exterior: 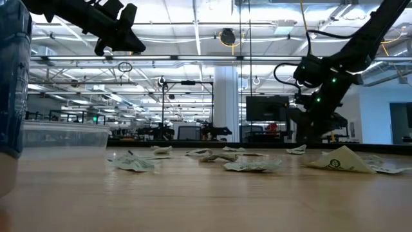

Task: Pick and place Stevia / Truvia into bins
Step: Put the stevia packet into the transparent container

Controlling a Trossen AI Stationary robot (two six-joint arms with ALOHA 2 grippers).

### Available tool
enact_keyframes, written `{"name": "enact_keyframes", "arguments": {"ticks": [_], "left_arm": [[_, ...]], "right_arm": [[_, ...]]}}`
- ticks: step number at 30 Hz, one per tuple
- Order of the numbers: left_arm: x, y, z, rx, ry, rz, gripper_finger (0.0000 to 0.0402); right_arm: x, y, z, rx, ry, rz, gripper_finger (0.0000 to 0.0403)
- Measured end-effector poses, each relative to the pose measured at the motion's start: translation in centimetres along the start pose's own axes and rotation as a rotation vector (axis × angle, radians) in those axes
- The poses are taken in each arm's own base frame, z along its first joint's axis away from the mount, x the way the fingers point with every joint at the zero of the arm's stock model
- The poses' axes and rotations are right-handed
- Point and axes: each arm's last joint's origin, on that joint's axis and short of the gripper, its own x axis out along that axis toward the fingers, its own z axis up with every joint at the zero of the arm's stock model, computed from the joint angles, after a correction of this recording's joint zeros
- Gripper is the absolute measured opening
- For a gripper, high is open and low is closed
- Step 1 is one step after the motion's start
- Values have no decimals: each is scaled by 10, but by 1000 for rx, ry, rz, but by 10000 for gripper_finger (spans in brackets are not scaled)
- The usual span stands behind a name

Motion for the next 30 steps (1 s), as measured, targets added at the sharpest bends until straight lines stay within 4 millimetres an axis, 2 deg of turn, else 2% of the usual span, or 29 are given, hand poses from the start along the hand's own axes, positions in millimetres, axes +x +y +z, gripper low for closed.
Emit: {"name": "enact_keyframes", "arguments": {"ticks": [6, 11, 15, 21, 25, 28, 30], "left_arm": [[0, 0, 0, 9, 1, -1, 40], [0, 0, 0, 16, 3, -5, 40], [0, -1, 0, 14, 7, -26, 40], [0, -1, 0, 14, 9, -35, 40], [0, -1, -1, 1, 10, -34, 40], [0, -1, -2, -14, 16, -33, 40], [0, -1, -5, -9, 30, -30, 40]], "right_arm": [[10, -3, -15, 23, 45, -18, 164], [12, -1, -18, 25, -2, -32, 147], [12, -1, -20, 14, -13, -37, 107], [12, 0, -24, -41, -14, -32, 15], [12, 1, -30, -96, -14, -30, 11], [11, 3, -36, -101, -58, 38, 6], [9, 9, -41, -88, -110, 179, 2]]}}
